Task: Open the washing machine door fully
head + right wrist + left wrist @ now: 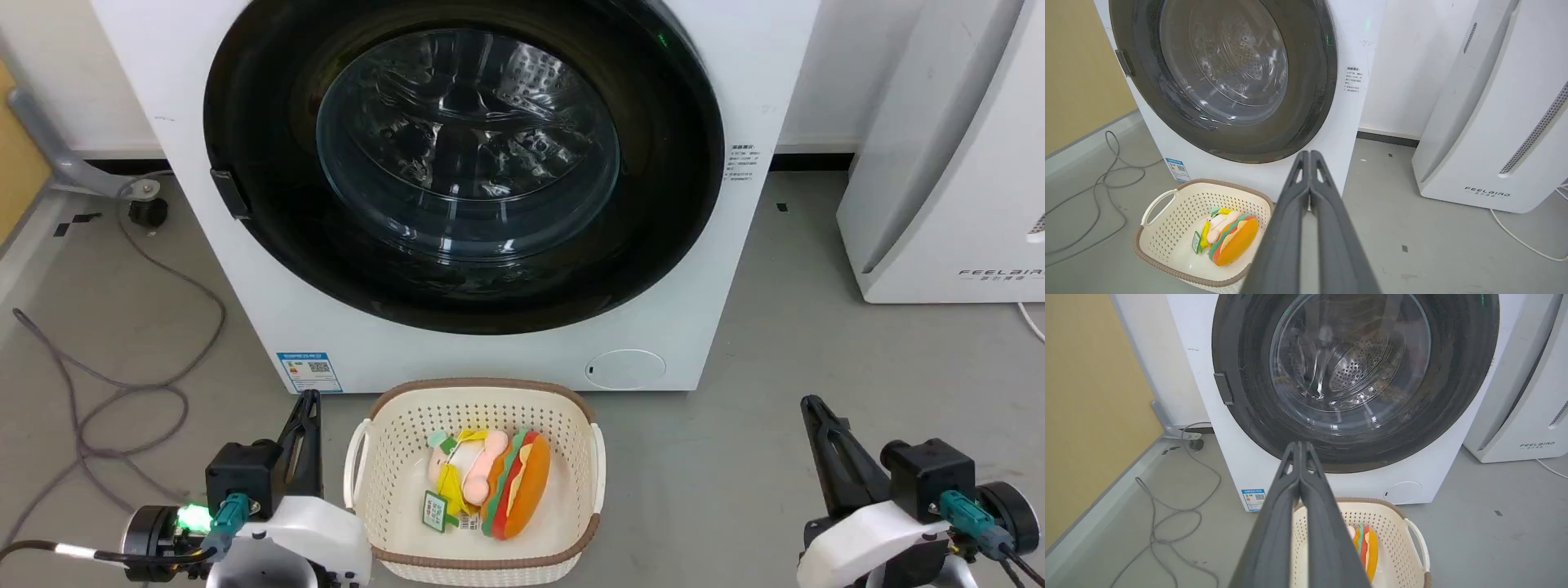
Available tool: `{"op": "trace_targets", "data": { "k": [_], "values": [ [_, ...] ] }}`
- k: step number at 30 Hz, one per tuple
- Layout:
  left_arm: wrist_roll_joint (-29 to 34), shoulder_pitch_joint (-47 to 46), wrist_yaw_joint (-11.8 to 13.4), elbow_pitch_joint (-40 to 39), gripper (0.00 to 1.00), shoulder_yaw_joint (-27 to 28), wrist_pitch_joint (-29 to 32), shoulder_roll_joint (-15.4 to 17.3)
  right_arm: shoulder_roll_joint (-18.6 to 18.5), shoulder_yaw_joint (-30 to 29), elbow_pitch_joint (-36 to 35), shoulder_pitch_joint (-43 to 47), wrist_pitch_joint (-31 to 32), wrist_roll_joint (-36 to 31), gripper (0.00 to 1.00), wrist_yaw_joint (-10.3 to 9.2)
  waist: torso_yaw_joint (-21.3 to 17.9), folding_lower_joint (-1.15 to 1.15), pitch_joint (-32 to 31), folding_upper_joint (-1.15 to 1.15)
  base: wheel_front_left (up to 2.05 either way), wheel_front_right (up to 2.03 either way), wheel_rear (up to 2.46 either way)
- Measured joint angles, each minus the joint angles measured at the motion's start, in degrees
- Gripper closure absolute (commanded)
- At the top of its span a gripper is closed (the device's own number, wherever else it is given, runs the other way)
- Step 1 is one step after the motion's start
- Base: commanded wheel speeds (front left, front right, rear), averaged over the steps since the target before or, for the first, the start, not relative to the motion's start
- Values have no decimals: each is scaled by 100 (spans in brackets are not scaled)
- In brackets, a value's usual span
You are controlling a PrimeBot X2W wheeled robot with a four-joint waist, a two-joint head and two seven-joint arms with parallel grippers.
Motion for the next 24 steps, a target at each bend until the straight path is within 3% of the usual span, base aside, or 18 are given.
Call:
{"op": "trace_targets", "data": {
  "k": [1,2,15,16,17,24],
  "values": [
    [0,0,-1,0,100,0,0,0,0,0,-1,0,0,0,100,0,0,0,0,0,0,0,0],
    [0,1,-1,0,0,2,0,-1,0,0,-1,0,0,0,0,0,0,0,0,0,0,0,0],
    [-63,-4,-1,76,0,-89,-107,-2,0,-8,77,0,-111,104,0,-9,-13,0,5,0,0,0,0],
    [-67,-4,-2,85,0,-97,-113,-2,0,-9,84,0,-112,127,54,-9,-14,0,6,0,0,0,0],
    [-88,-4,-2,92,0,-100,-119,-2,0,-10,91,0,-116,137,100,-9,-15,0,7,0,0,0,0],
    [-163,-11,-44,144,0,-153,-233,-3,0,-12,163,0,-234,279,100,-9,-19,0,29,0,0,0,0]
  ]
}}
